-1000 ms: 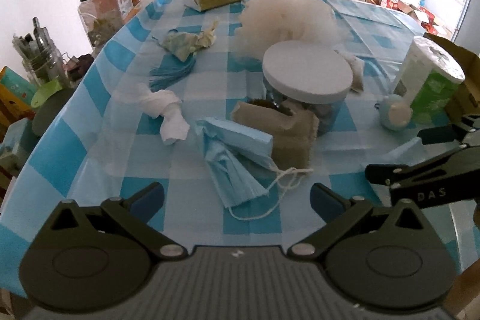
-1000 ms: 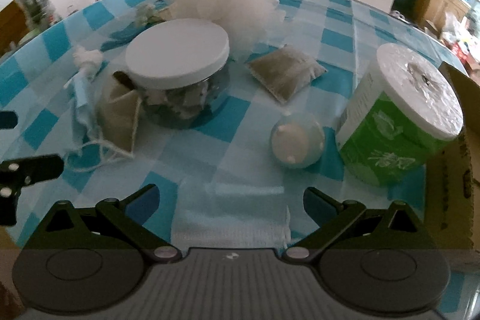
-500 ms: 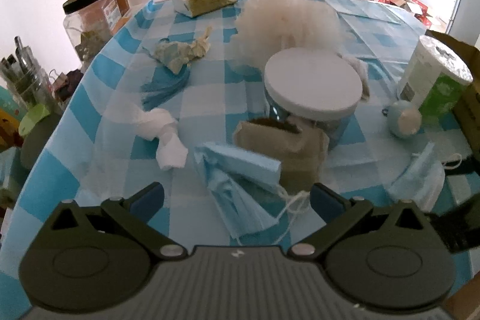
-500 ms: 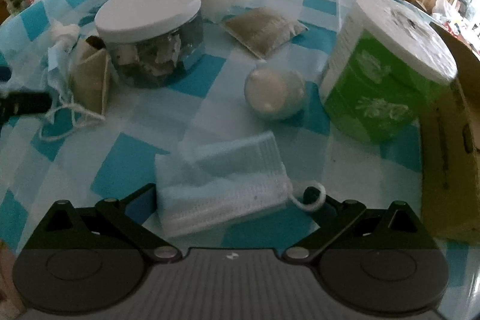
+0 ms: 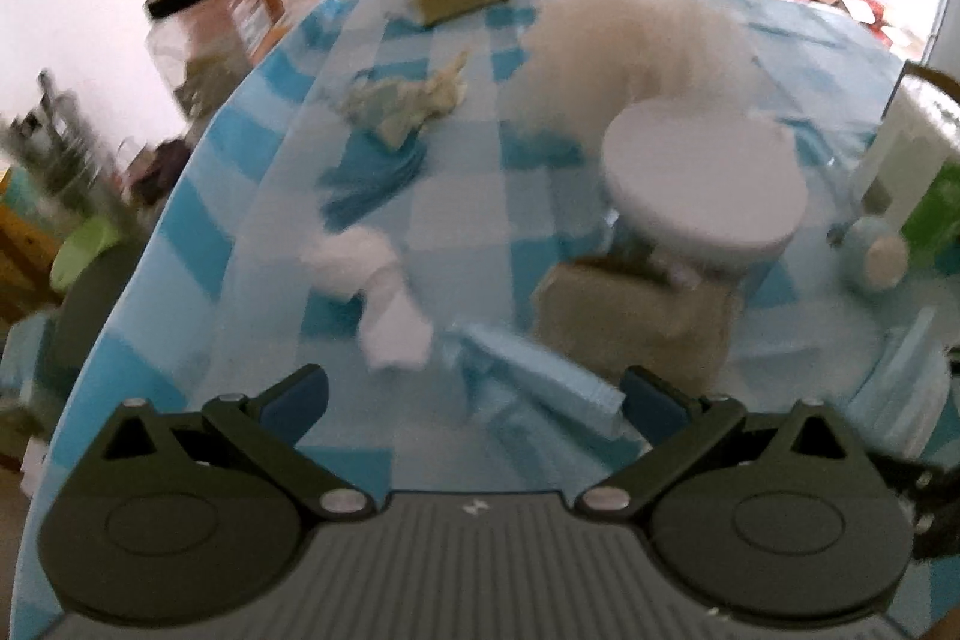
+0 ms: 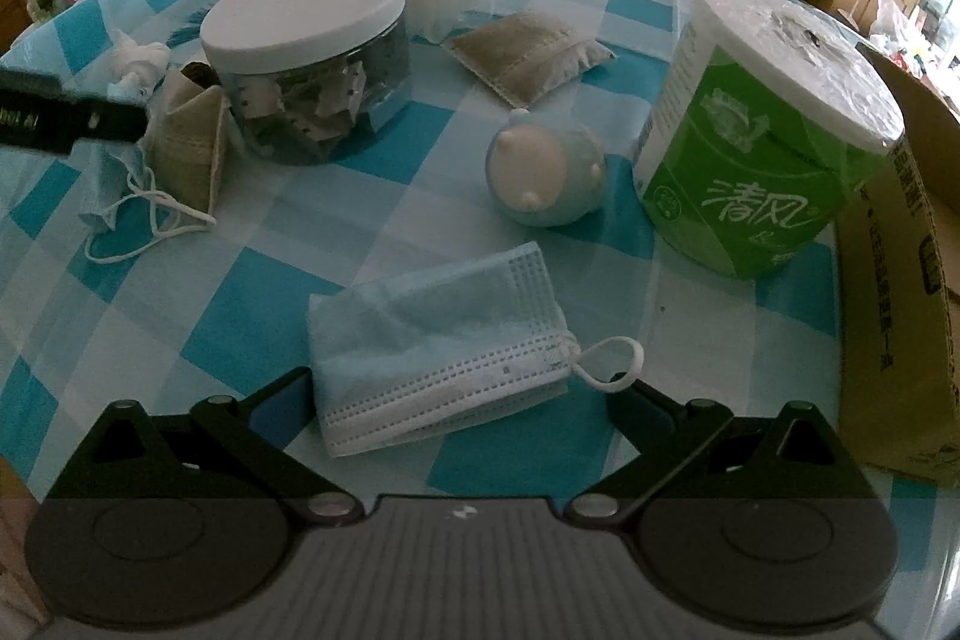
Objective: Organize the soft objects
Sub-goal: 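Move the right tool toward the folded blue mask while the left tool approaches another blue mask, then close the left tool on the blue mask while the right tool grasps the folded mask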
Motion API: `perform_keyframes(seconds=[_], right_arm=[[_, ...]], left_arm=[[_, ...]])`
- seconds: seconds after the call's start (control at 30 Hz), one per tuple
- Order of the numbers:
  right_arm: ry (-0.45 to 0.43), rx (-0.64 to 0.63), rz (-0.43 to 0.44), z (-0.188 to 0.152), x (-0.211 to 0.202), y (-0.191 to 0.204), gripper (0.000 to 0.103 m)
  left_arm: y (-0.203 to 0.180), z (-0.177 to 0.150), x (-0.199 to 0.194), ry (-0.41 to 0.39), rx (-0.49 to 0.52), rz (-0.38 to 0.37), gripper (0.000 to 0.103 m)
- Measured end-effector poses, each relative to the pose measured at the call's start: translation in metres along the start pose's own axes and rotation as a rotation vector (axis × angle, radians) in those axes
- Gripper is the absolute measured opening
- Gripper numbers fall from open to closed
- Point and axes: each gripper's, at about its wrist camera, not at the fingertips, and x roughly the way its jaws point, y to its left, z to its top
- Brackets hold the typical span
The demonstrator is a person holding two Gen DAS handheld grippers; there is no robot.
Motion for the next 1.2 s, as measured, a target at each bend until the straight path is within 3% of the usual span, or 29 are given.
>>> perform_keyframes(seconds=[0.23, 0.6, 0.7, 0.8, 0.93, 1.2], right_arm=[[-0.026, -0.002, 0.0, -0.004, -0.001, 0.0, 0.103], [-0.041, -0.001, -0.001, -0.006, -0.003, 0.0, 0.103], [-0.043, 0.003, -0.004, -0.006, -0.003, 0.0, 0.103], [-0.047, 0.01, -0.01, -0.007, -0.003, 0.001, 0.103], [-0.037, 0.014, -0.011, -0.005, -0.003, 0.001, 0.103], [-0.048, -0.042, -0.045, 0.005, -0.006, 0.006, 0.103]], left_arm=[[0.011, -0.019, -0.004, 0.04, -0.016, 0.007, 0.102], [-0.004, -0.004, 0.005, -0.015, -0.071, -0.126, 0.094], [-0.004, -0.004, 0.013, -0.001, -0.077, -0.14, 0.081], [0.002, -0.004, 0.02, 0.011, -0.124, -0.181, 0.079], [0.009, -0.005, 0.023, 0.017, -0.172, -0.252, 0.059], [0.009, -0.007, 0.022, 0.016, -0.165, -0.261, 0.055]])
